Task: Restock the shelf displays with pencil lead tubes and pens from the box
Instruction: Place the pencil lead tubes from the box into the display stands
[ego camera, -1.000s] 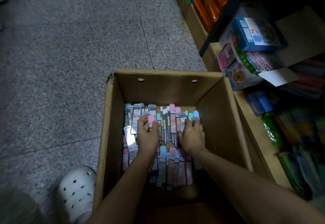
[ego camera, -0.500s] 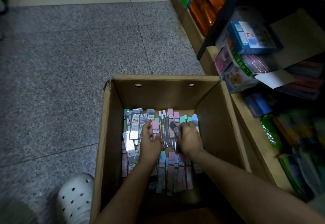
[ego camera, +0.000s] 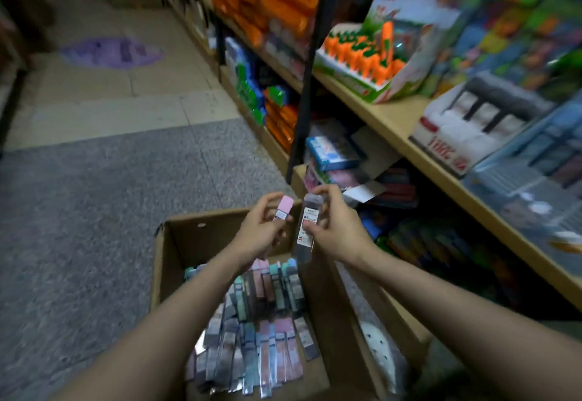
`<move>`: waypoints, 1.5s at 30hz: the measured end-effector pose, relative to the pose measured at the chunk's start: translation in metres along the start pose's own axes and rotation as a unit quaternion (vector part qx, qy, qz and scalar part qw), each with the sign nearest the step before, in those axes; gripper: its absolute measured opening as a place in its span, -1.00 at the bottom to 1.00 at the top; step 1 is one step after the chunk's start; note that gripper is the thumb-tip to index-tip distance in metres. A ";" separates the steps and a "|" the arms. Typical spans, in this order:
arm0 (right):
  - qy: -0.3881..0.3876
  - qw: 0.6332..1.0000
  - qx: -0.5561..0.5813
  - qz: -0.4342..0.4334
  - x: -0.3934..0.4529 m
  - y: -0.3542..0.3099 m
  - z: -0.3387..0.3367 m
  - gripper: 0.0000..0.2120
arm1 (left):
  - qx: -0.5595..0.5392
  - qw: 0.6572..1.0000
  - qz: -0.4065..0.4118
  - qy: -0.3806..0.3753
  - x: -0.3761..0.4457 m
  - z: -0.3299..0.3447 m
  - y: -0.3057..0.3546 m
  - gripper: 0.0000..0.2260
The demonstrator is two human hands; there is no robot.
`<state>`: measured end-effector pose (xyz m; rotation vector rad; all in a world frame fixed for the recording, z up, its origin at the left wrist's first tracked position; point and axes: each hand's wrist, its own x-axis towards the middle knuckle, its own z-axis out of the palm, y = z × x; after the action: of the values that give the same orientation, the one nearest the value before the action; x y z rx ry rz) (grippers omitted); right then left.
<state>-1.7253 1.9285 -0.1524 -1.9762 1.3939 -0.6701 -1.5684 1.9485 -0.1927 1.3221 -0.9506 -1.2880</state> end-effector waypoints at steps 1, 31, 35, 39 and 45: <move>0.012 1.000 -0.003 -0.007 -0.004 -0.009 -0.019 -0.59 | 0.017 0.999 0.017 -0.034 0.000 0.009 0.020 -0.62; 0.335 0.919 -0.209 0.000 0.004 -0.043 -0.301 -0.78 | -0.149 0.970 0.007 -0.193 0.030 0.140 0.121 -0.81; 0.315 0.908 -0.275 0.003 0.018 -0.033 -0.293 -0.76 | -0.170 0.964 0.008 -0.203 0.038 0.142 0.126 -0.80; 0.306 0.903 -0.302 -0.009 0.022 -0.025 -0.288 -0.76 | -0.183 0.959 0.005 -0.215 0.041 0.147 0.127 -0.81; 0.296 0.896 -0.330 -0.003 0.027 -0.017 -0.287 -0.77 | -0.181 0.958 -0.015 -0.222 0.042 0.151 0.118 -0.79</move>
<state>-1.9098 1.8502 0.0561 -2.3922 2.2131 -0.9443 -1.6994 1.8667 -0.0723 0.7790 -0.9377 -1.7313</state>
